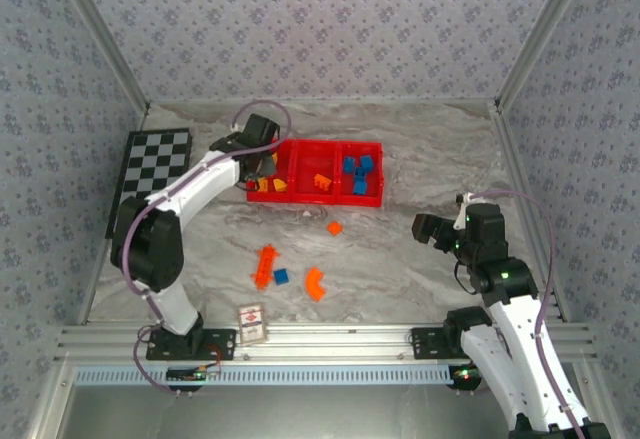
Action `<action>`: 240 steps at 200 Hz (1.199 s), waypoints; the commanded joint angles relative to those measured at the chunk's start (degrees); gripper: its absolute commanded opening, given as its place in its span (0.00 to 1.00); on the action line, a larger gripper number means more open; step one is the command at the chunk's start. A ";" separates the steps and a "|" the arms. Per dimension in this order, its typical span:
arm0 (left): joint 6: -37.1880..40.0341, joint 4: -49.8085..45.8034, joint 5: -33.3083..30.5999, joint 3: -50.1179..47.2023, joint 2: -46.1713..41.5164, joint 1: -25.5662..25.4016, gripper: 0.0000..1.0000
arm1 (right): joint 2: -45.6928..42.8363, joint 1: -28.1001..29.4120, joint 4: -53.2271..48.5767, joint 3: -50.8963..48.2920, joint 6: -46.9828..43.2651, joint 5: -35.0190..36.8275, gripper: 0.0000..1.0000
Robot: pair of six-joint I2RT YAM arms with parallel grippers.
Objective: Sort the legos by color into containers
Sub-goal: Place the lego in the container.
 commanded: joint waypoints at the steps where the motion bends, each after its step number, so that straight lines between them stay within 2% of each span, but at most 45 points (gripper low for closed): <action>1: 4.41 -0.08 5.31 4.48 3.48 0.70 0.29 | -0.32 -0.38 0.56 -0.41 0.55 0.54 1.00; 90: 4.24 2.96 12.30 11.35 13.26 2.85 0.35 | -0.14 -0.52 0.42 -0.32 0.56 0.57 1.00; 119: 4.55 4.43 13.22 12.06 14.19 3.12 0.43 | -0.15 -0.51 0.25 -0.20 0.61 0.63 1.00; 158: 5.03 6.99 14.43 10.56 12.77 3.39 0.65 | -0.14 -0.57 0.06 -0.06 0.61 0.66 1.00; 213: 5.65 10.71 14.20 4.46 5.75 3.47 0.75 | 0.11 -0.56 0.34 -0.15 0.56 0.57 1.00; 240: 5.82 11.12 14.86 1.15 1.60 3.34 0.76 | 0.38 -0.61 0.43 -0.22 0.58 0.56 1.00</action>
